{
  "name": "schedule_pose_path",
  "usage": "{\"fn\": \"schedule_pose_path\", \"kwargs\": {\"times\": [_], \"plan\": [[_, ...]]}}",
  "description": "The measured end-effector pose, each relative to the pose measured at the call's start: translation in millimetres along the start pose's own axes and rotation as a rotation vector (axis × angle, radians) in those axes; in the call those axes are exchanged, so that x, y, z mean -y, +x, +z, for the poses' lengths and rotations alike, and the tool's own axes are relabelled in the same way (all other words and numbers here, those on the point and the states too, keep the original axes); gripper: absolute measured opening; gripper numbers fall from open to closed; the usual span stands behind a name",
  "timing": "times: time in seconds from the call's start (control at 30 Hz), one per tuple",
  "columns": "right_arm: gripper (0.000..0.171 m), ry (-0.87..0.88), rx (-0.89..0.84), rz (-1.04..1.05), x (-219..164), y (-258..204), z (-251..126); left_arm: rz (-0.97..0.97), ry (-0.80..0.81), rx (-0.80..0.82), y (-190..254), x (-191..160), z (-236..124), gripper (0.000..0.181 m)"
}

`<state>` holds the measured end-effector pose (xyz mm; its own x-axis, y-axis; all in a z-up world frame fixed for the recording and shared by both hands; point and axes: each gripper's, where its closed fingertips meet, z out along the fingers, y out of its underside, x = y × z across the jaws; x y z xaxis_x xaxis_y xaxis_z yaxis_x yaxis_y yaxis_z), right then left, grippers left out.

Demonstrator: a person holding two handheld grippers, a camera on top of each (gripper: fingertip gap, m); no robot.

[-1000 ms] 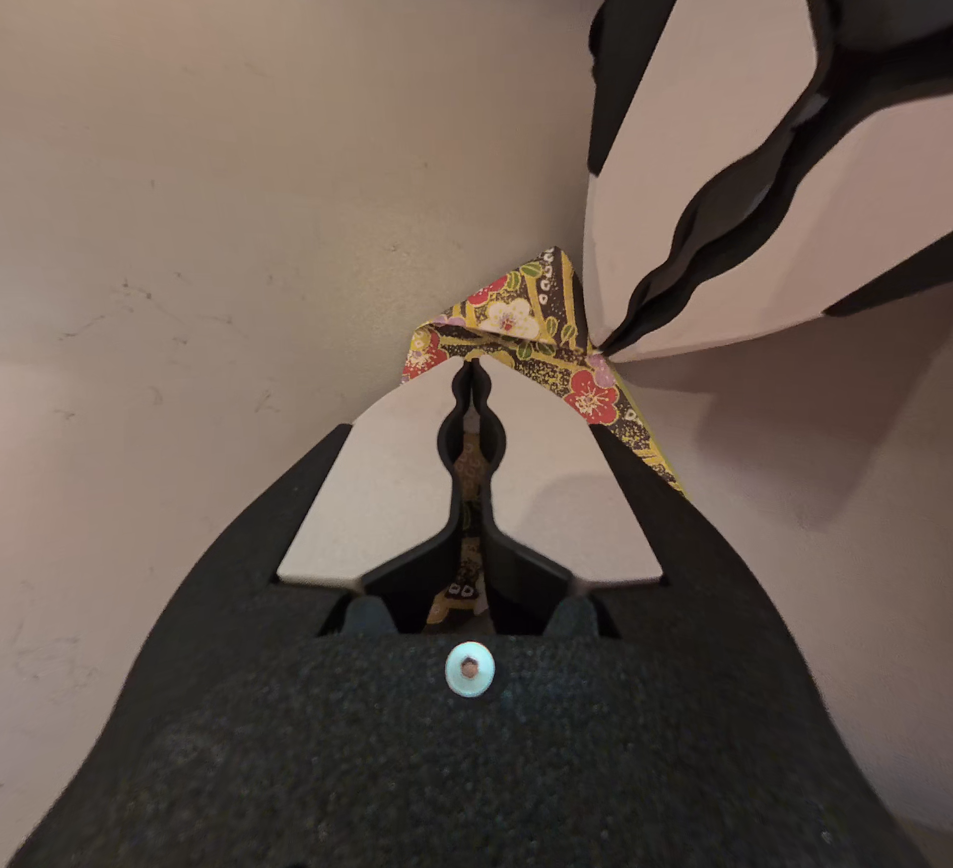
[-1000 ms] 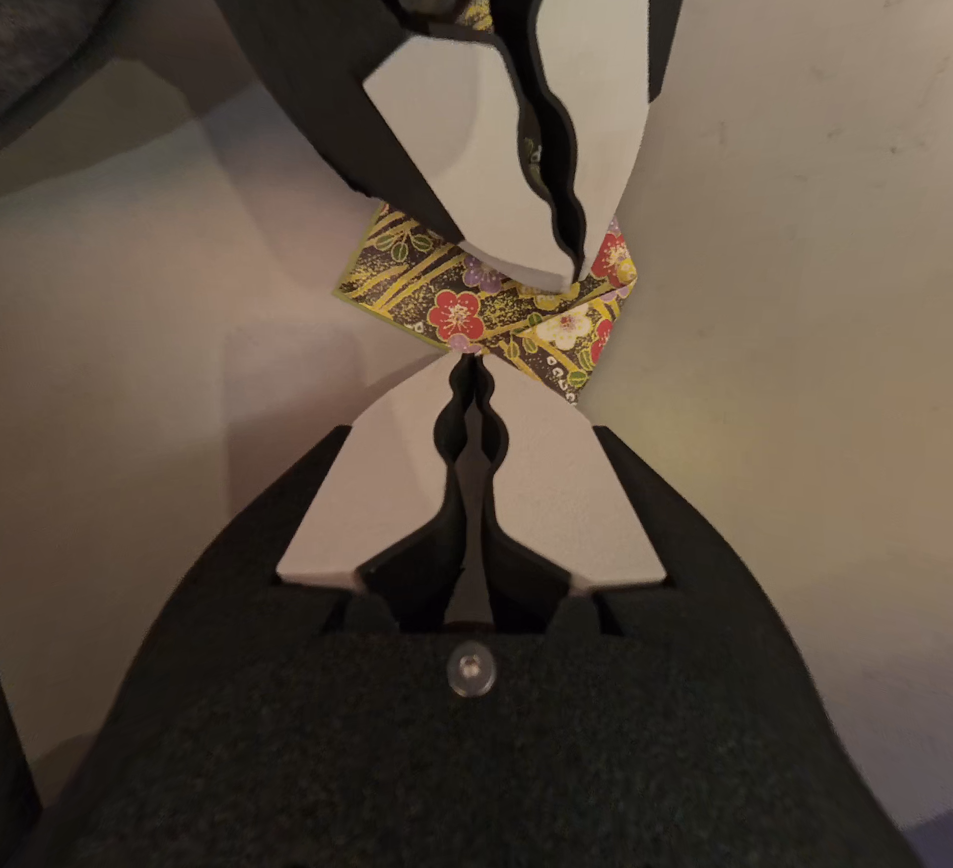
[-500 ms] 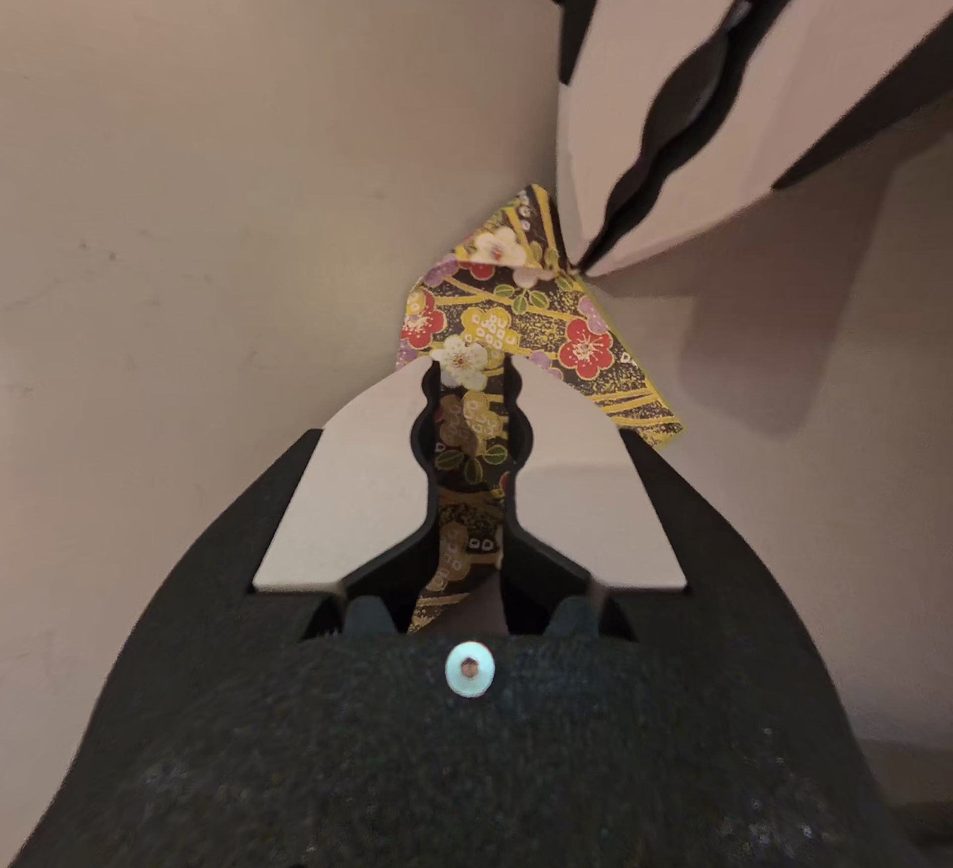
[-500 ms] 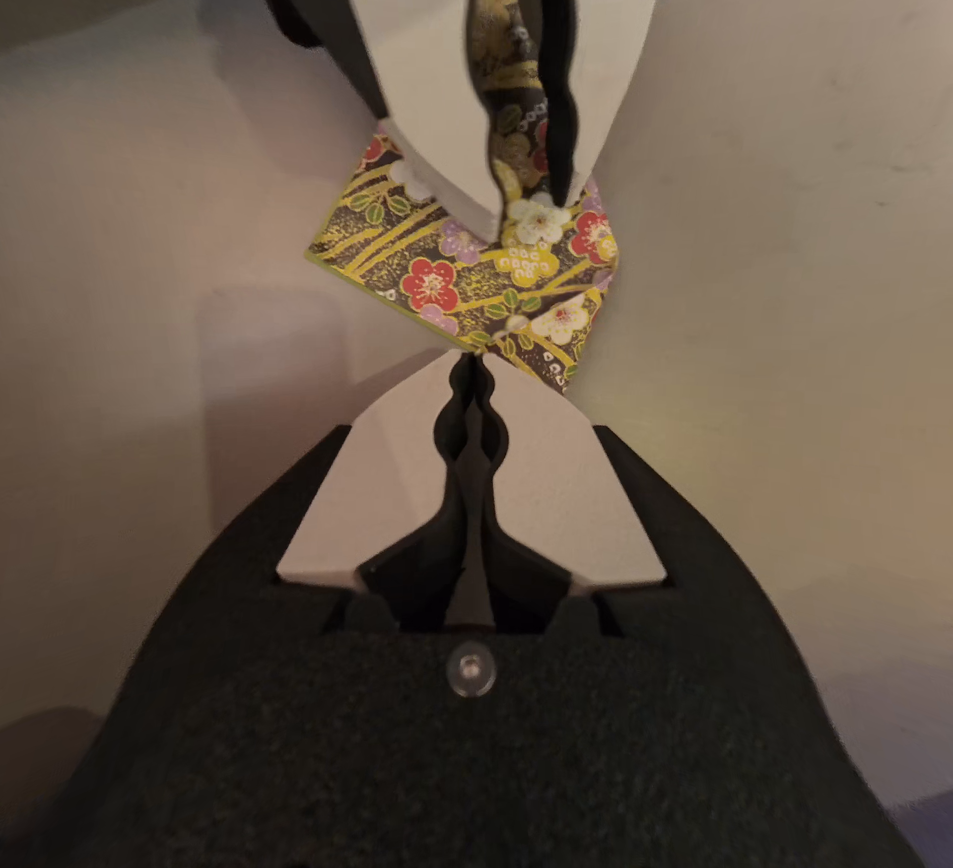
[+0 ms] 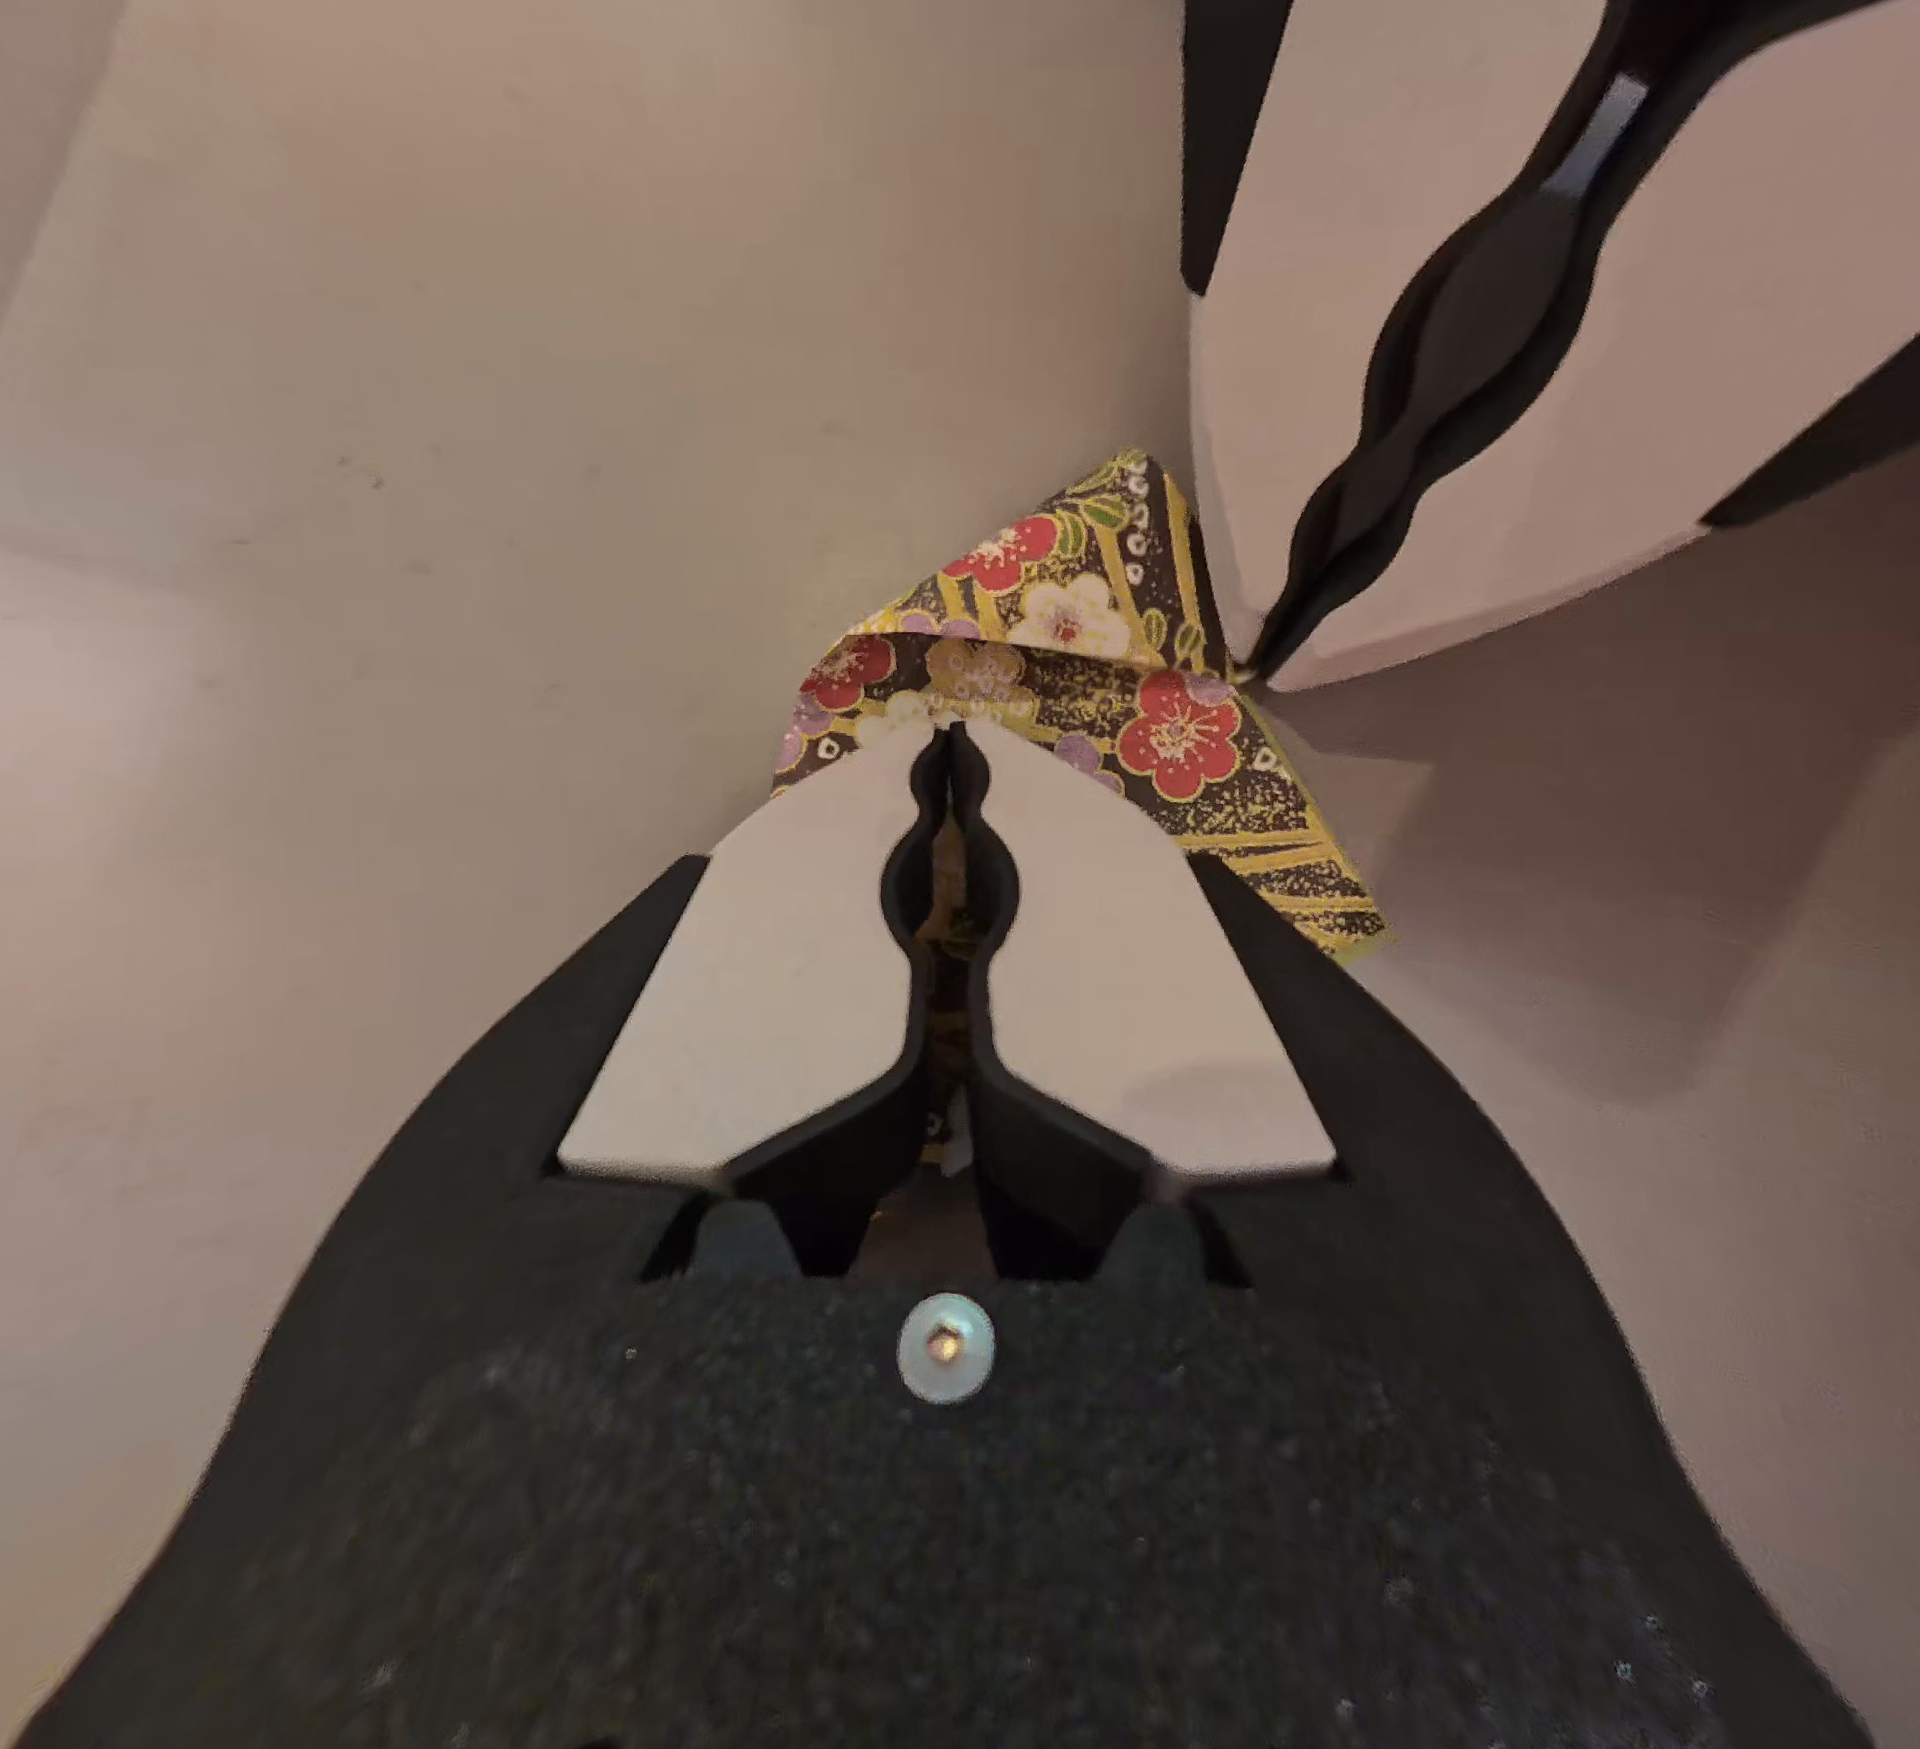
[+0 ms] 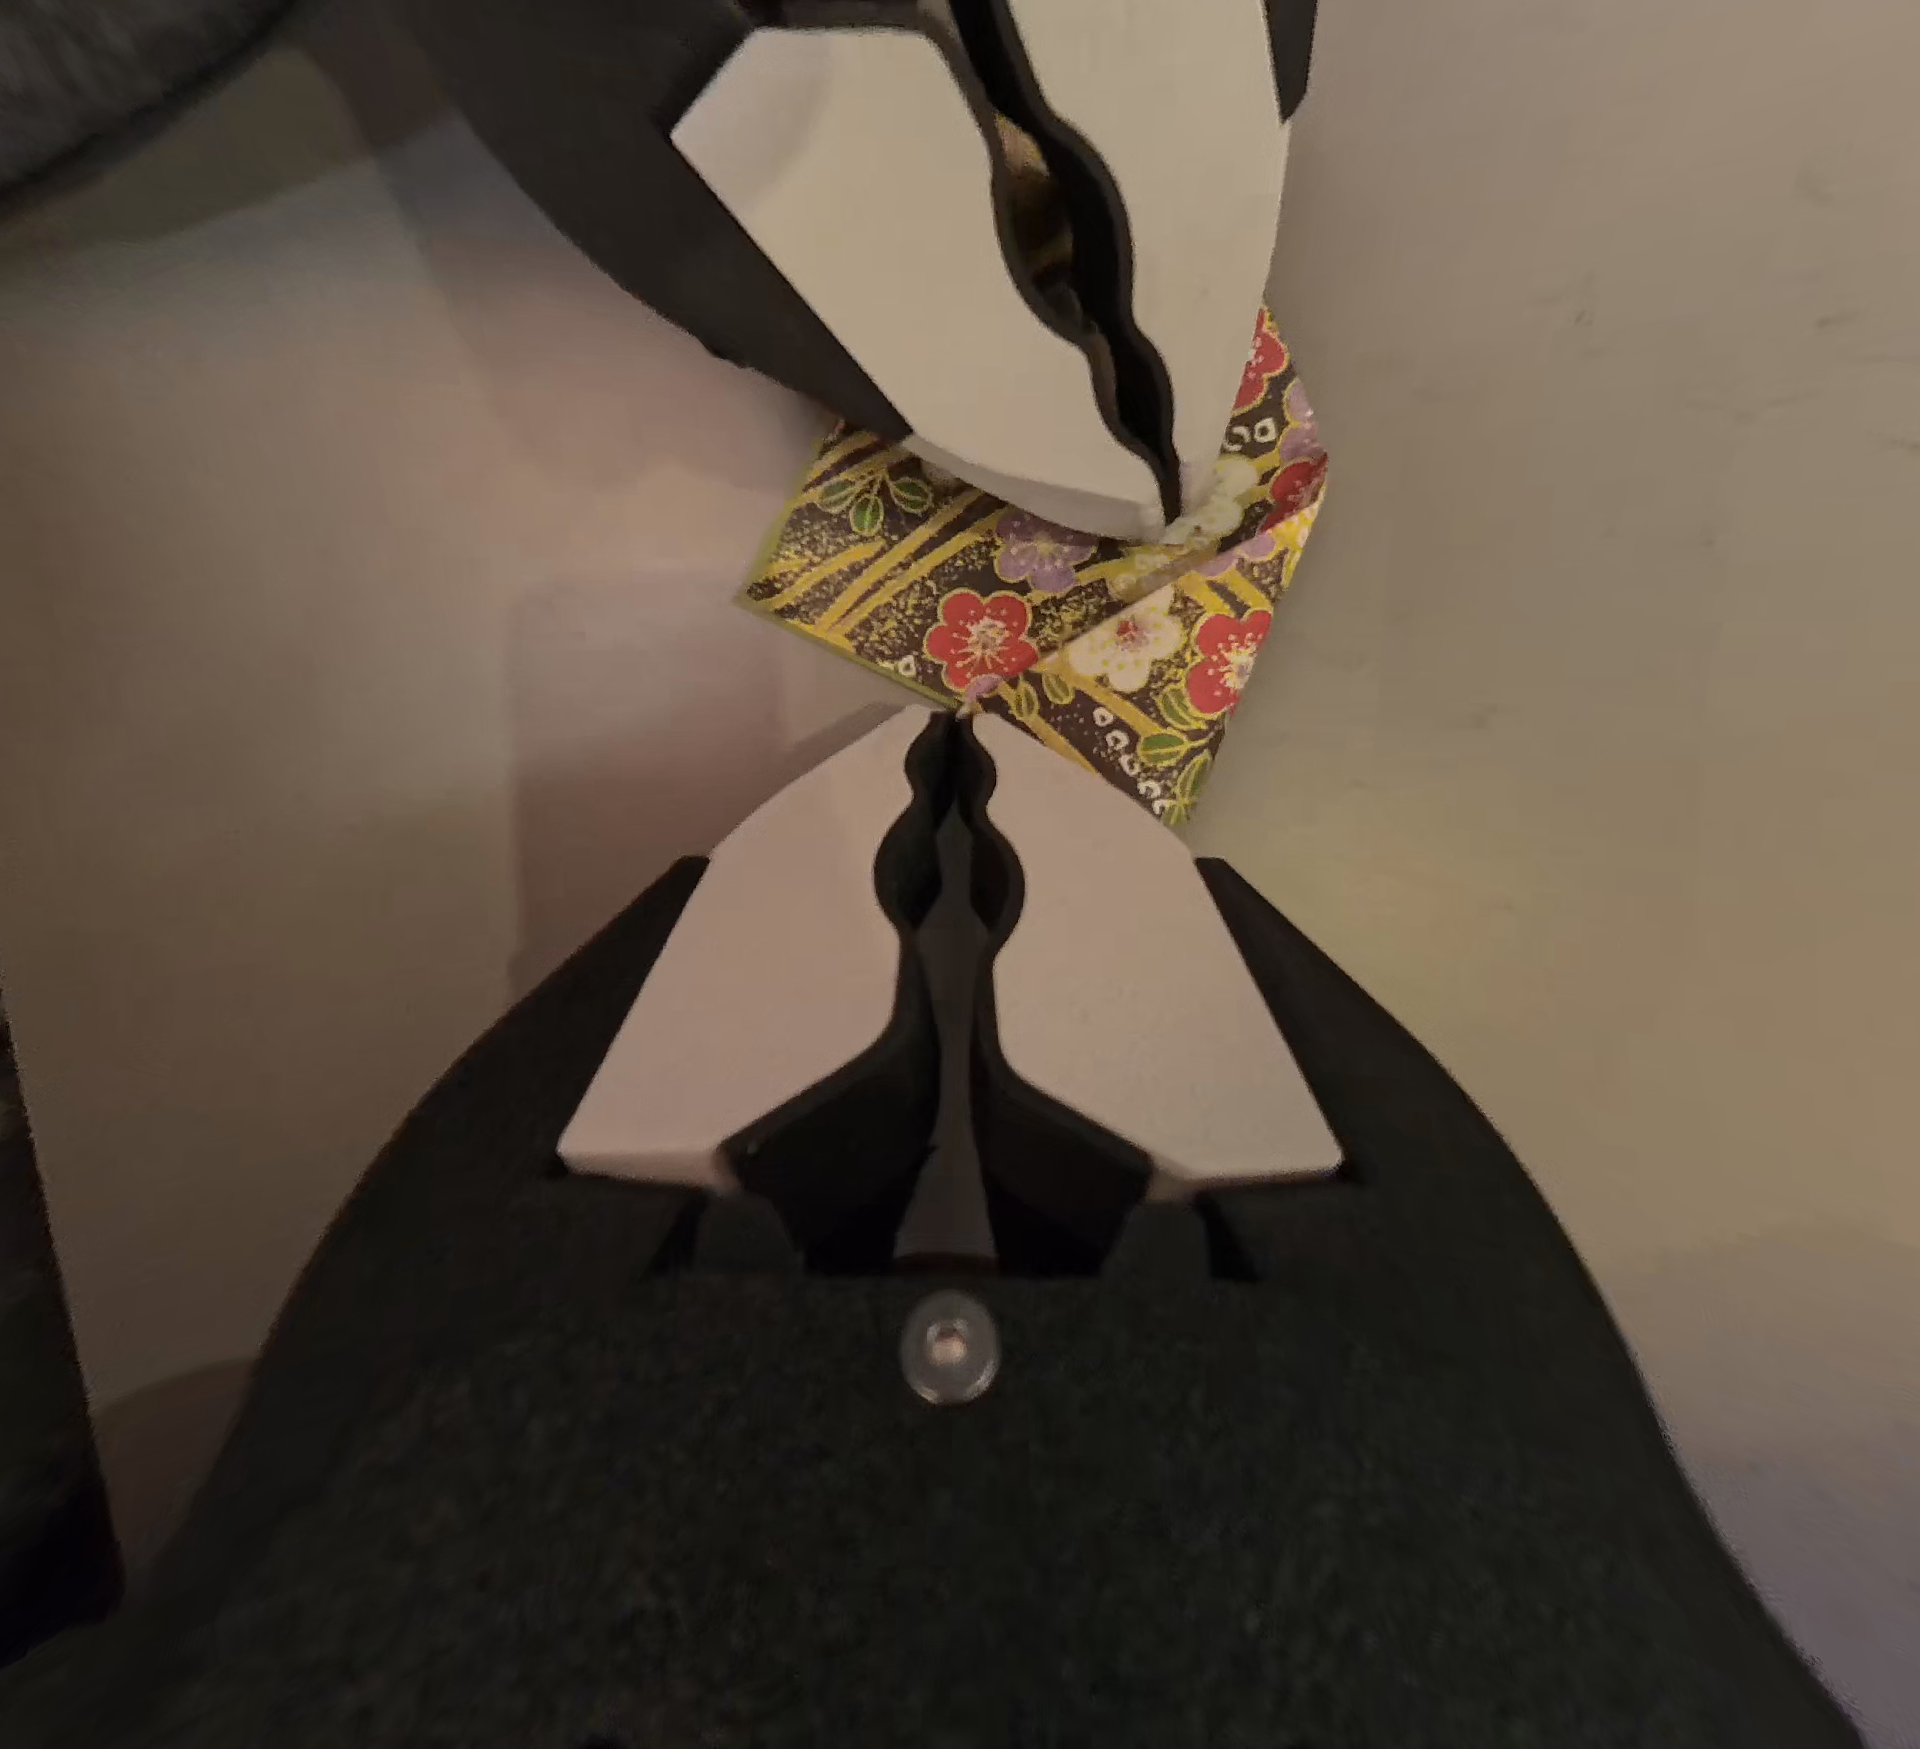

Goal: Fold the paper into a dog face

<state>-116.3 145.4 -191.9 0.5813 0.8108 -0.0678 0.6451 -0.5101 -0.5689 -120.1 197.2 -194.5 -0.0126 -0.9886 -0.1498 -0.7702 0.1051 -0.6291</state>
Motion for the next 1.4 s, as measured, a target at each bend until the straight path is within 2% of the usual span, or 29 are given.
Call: {"fn": "schedule_pose_path", "kwargs": {"times": [0.43, 0.87, 1.4], "plan": [[0.0, -0.016, 0.013, 0.113, 0.8, 2.3, 4.4, -0.079, -0.011, -0.029, 0.2, 3.4, 2.7, 0.0], [0.0, -0.069, -0.001, 0.062, -1.6, -2.1, 3.1, -0.077, -0.019, -0.022, 0.1, 3.4, 2.9, 0.0], [0.0, -0.052, 0.02, 0.093, 0.7, -8.6, 5.5, -0.081, -0.021, -0.013, 0.2, 3.5, 2.9, 0.0]]}}
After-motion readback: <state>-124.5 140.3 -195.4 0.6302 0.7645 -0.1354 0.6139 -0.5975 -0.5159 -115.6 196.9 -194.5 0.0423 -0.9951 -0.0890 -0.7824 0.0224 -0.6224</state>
